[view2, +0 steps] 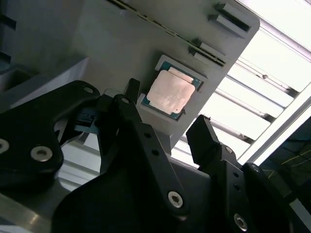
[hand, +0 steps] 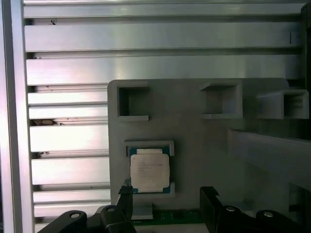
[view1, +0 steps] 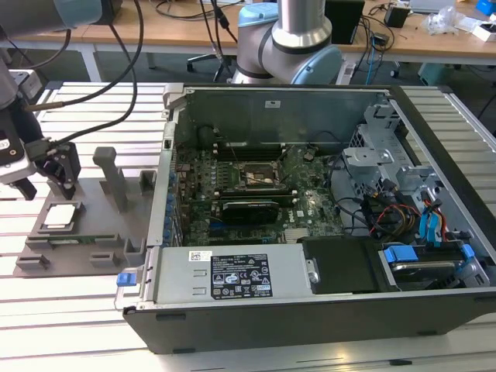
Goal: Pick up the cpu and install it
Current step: 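Pick up the cpu and move it towards the insertion slot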
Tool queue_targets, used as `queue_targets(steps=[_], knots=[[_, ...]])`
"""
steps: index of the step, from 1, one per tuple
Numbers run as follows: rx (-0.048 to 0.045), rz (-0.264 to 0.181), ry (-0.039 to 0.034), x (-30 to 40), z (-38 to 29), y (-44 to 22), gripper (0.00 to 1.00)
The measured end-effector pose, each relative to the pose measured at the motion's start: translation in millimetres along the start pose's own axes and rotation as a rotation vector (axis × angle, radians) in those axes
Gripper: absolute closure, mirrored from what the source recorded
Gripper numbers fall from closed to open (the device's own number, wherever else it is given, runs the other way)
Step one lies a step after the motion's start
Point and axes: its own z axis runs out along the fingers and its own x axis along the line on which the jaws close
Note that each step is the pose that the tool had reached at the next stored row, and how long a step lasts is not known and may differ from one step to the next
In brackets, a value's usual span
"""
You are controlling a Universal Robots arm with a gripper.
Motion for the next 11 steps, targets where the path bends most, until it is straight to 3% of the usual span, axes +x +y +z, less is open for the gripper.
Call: queue_targets(steps=[5, 11], knots=[[-0.003, -0.088, -0.0021, 0.0, 1.0, -0.1, 0.34], [-0.0032, -0.092, -0.0023, 0.9, 5.7, 0.0, 0.34]])
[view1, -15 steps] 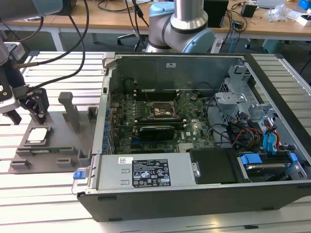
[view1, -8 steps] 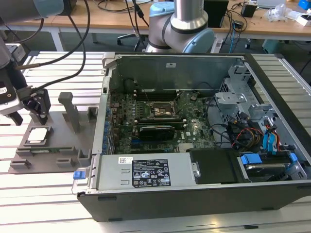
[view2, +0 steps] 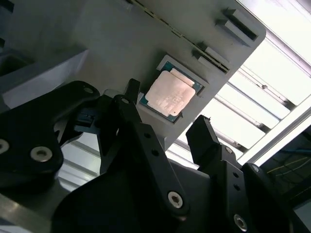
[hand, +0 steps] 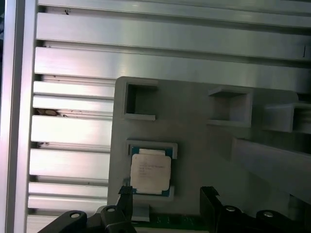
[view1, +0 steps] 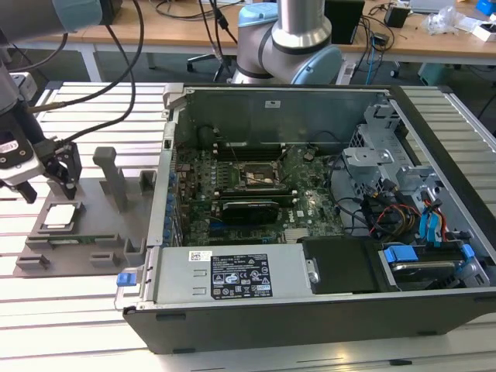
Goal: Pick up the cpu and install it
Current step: 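Pick up the cpu and move it towards the insertion slot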
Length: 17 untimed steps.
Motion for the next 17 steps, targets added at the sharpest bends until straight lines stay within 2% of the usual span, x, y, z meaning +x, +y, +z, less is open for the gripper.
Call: queue_targets(steps=[17], knots=[[0.0, 0.0, 0.0, 0.4, 14.4, 0.3, 0.34]])
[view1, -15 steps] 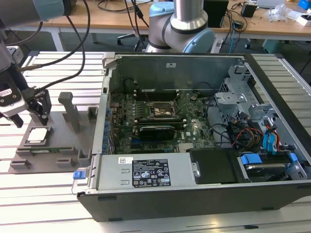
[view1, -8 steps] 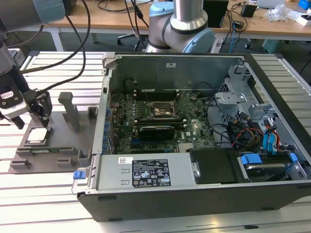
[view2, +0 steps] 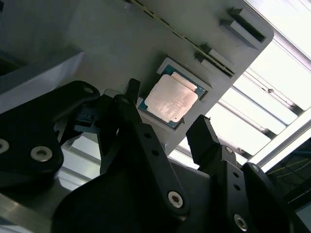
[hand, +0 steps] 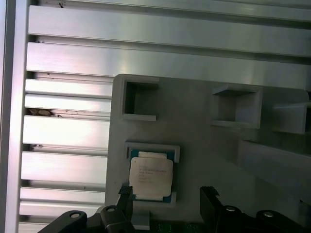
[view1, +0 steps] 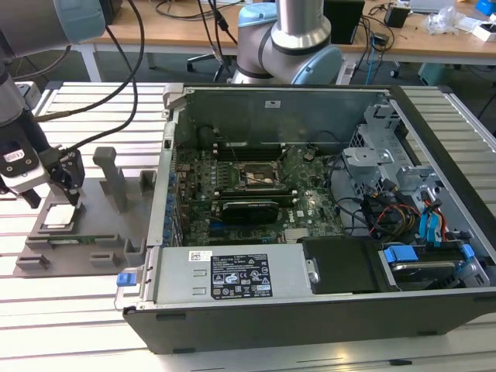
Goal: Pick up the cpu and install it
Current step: 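Pick up the cpu and move it towards the insertion slot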
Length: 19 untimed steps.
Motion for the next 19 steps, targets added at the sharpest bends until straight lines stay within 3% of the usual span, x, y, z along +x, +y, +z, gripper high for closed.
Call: queue_targets(steps=[19], knots=[[0.0, 0.0, 0.0, 0.3, 12.2, 0.3, 0.34]])
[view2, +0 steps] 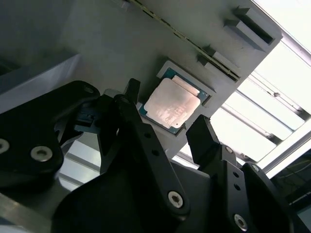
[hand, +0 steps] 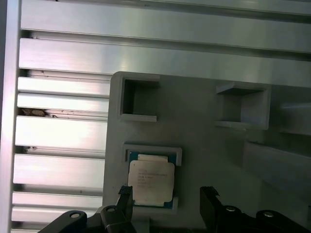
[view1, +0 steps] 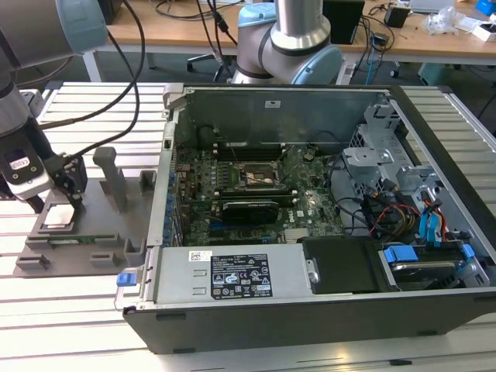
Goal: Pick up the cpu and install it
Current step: 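Pick up the cpu and move it towards the insertion slot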
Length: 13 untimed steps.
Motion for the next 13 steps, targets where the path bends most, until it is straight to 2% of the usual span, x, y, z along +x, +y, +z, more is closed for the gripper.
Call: queue_targets(steps=[13], knots=[[0.0, 0.0, 0.0001, 0.3, 8.4, 0.2, 0.34]])
